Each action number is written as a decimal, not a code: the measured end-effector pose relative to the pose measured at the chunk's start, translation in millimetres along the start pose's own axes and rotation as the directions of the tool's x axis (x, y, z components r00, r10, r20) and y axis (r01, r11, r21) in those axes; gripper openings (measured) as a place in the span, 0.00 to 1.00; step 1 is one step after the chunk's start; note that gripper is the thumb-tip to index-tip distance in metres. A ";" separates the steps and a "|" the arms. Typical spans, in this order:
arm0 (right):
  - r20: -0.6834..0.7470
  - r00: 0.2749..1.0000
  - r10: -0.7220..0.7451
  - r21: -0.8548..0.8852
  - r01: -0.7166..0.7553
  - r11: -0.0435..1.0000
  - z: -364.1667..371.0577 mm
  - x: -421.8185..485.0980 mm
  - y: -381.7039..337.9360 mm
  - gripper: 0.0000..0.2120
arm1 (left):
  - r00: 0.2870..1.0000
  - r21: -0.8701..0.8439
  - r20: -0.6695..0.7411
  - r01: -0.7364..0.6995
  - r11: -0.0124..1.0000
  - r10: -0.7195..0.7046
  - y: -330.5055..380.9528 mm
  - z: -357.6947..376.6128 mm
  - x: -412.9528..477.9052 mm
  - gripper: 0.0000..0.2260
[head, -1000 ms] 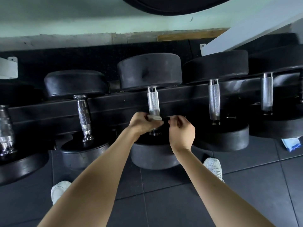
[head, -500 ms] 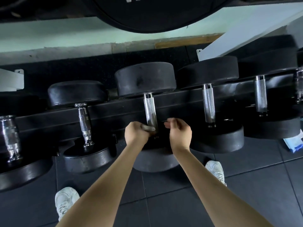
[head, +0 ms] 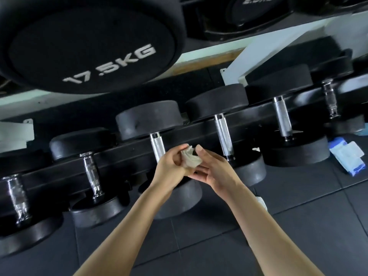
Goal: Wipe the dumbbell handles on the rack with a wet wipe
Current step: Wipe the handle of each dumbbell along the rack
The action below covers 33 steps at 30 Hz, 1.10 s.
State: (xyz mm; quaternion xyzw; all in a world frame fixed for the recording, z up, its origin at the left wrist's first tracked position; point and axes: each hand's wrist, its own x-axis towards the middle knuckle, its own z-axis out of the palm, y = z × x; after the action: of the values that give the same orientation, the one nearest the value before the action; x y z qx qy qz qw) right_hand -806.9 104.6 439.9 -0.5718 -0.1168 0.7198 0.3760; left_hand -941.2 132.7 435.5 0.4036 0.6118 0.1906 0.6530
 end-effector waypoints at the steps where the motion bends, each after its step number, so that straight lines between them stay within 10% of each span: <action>1: 0.013 1.000 -0.028 0.000 0.028 1.000 -7.0 -0.7 -5.3 0.16 | 0.998 0.042 0.058 0.003 0.999 -0.005 4.8 7.8 1.7 0.33; 6: -0.088 0.979 -0.181 -0.115 0.171 0.979 -45.5 -6.9 -29.4 0.10 | 0.986 0.012 0.164 0.003 1.000 -0.005 36.0 53.7 9.1 0.34; 13: -0.340 0.895 -0.290 -0.324 0.178 0.929 -117.4 14.6 -65.1 0.11 | 0.919 0.155 -0.387 -0.020 0.988 0.079 64.3 103.0 51.4 0.16; 20: -0.370 0.870 -0.327 -0.622 0.030 0.783 -144.5 45.7 -90.0 0.16 | 0.792 0.187 -0.608 0.079 0.979 0.052 92.9 119.6 56.1 0.14; 26: -0.273 0.884 -0.379 -0.706 0.083 0.703 -137.1 86.8 -96.8 0.04 | 0.791 0.228 -0.611 0.135 0.964 0.034 95.1 117.2 90.0 0.27; 30: -0.127 0.982 -0.142 -0.595 0.039 0.803 -118.9 99.3 -73.2 0.11 | 0.791 0.392 -0.586 0.091 0.915 0.173 91.9 109.4 105.0 0.20; 33: -0.206 0.949 -0.237 -0.469 0.117 0.875 -123.0 104.4 -56.8 0.07 | 0.791 0.452 -0.561 0.047 0.891 0.243 91.8 97.9 108.8 0.20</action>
State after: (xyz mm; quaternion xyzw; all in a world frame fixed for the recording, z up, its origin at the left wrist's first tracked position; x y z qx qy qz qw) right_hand -678.3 182.0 357.9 -0.7184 -0.2831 0.5548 0.3098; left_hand -806.0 240.0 427.8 0.4913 0.7919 0.1995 0.3028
